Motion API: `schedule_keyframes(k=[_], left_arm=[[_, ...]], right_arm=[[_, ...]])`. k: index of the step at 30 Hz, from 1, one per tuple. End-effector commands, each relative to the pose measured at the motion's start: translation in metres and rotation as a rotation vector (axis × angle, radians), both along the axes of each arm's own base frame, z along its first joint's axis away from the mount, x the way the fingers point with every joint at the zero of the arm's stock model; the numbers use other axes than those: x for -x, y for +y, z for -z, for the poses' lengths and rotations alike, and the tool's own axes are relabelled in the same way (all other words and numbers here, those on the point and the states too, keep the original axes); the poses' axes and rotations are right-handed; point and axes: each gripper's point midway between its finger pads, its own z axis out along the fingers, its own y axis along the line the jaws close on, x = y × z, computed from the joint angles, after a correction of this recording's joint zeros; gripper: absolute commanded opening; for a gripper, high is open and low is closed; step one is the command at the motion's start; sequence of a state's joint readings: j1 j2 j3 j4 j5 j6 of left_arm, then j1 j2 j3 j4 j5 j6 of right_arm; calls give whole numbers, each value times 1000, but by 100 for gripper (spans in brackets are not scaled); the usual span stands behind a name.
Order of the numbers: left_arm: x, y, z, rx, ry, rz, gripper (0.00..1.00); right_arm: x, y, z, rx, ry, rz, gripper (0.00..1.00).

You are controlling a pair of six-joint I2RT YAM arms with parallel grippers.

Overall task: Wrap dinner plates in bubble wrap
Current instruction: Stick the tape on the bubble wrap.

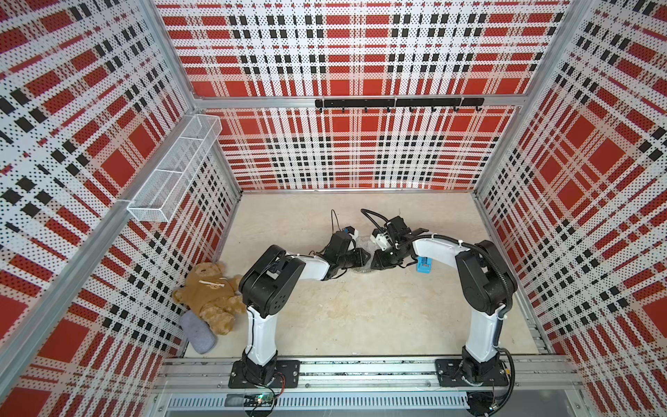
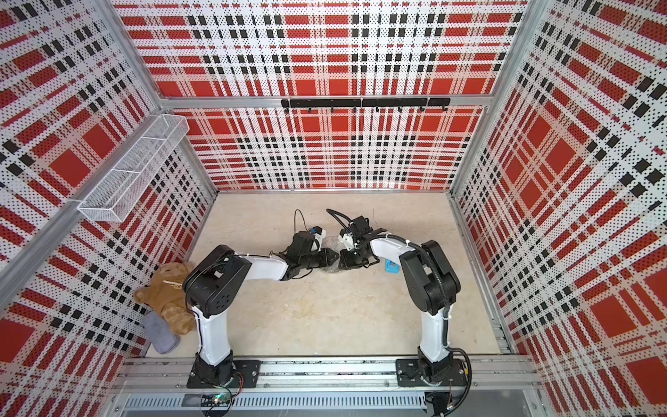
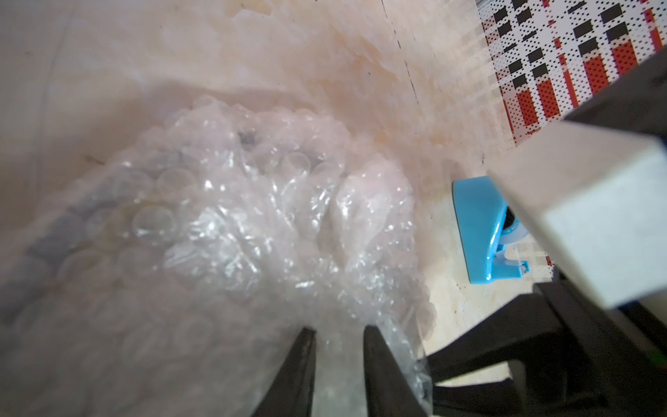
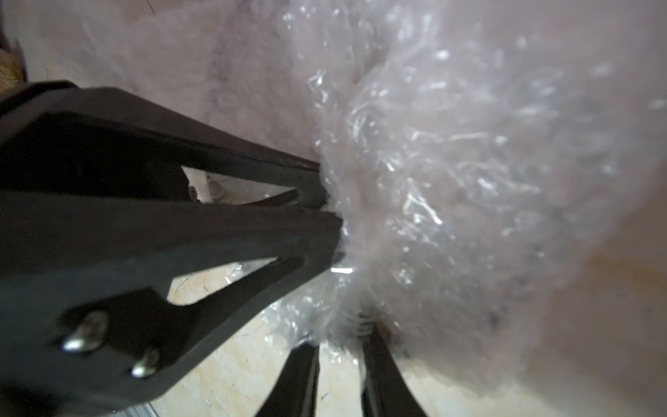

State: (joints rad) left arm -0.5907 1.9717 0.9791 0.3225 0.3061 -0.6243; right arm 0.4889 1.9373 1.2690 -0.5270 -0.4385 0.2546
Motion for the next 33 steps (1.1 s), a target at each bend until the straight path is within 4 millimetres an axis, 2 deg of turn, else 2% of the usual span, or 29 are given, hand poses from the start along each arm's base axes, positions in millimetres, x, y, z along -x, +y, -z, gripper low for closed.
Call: schedule_keyframes(k=[1, 3, 7, 12, 15, 18, 22, 26, 29, 33], left_arm=[[38, 33, 65, -186, 206, -24, 28], [38, 33, 65, -186, 206, -25, 28], [38, 33, 66, -187, 209, -27, 28], [38, 33, 67, -187, 213, -29, 28], [39, 33, 68, -188, 216, -26, 28], [39, 33, 68, -191, 217, -28, 28], [39, 33, 67, -189, 216, -28, 28], [39, 33, 67, -189, 217, -29, 28], [38, 32, 66, -189, 216, -29, 28], [38, 32, 68, -193, 218, -28, 28]], right_arm=[[23, -13, 12, 61, 102, -10, 32], [21, -13, 8, 50, 93, -3, 38], [15, -17, -6, 23, 62, 34, 57], [12, -16, -14, -25, 61, 71, 69], [15, -8, -12, -82, 90, 73, 67], [15, -8, -10, -107, 105, 77, 61], [15, -7, -26, -128, 58, 46, 54], [11, -12, -38, -118, 11, 43, 43], [10, -20, -36, -76, -1, 54, 43], [10, -26, -33, -122, 37, 87, 54]])
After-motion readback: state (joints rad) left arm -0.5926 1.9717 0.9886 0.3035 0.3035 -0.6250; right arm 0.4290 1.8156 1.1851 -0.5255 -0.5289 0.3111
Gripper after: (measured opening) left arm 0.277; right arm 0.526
